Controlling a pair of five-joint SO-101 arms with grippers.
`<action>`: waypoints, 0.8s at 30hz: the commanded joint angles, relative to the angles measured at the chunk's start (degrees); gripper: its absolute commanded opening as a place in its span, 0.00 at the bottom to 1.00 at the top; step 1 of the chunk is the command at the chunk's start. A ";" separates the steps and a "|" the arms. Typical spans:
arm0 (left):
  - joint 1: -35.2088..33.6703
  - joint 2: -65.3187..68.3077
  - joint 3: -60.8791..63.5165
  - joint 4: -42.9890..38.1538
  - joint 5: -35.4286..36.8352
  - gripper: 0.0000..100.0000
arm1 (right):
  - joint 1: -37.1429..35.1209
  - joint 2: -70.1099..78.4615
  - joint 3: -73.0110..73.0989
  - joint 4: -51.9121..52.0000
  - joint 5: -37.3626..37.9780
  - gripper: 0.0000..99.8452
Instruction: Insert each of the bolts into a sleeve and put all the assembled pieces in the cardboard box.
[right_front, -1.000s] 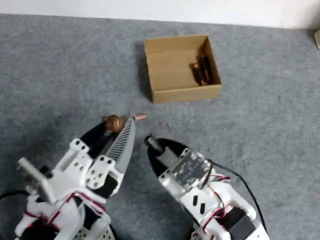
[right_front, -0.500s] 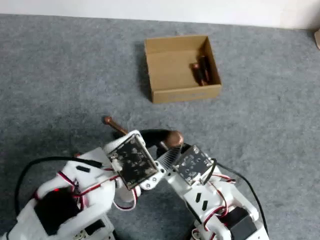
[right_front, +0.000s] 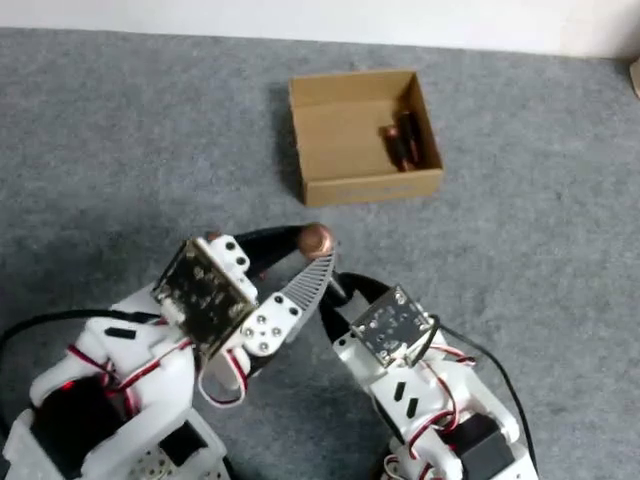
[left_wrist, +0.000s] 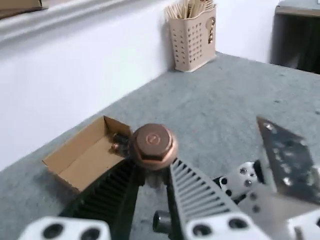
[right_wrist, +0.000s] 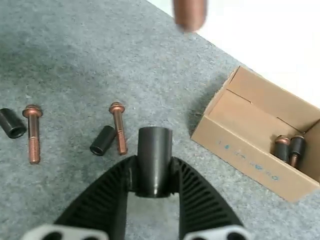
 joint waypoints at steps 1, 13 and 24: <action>-0.75 -0.13 0.84 -2.90 0.44 0.00 | 0.66 -2.95 -2.42 -4.44 -5.80 0.00; -0.57 -0.13 2.95 -6.07 0.62 0.00 | 0.57 -2.95 -6.02 -5.49 -8.00 0.00; -0.92 -0.13 5.41 -6.42 0.62 0.00 | 0.66 -2.95 -7.34 -4.44 -5.54 0.00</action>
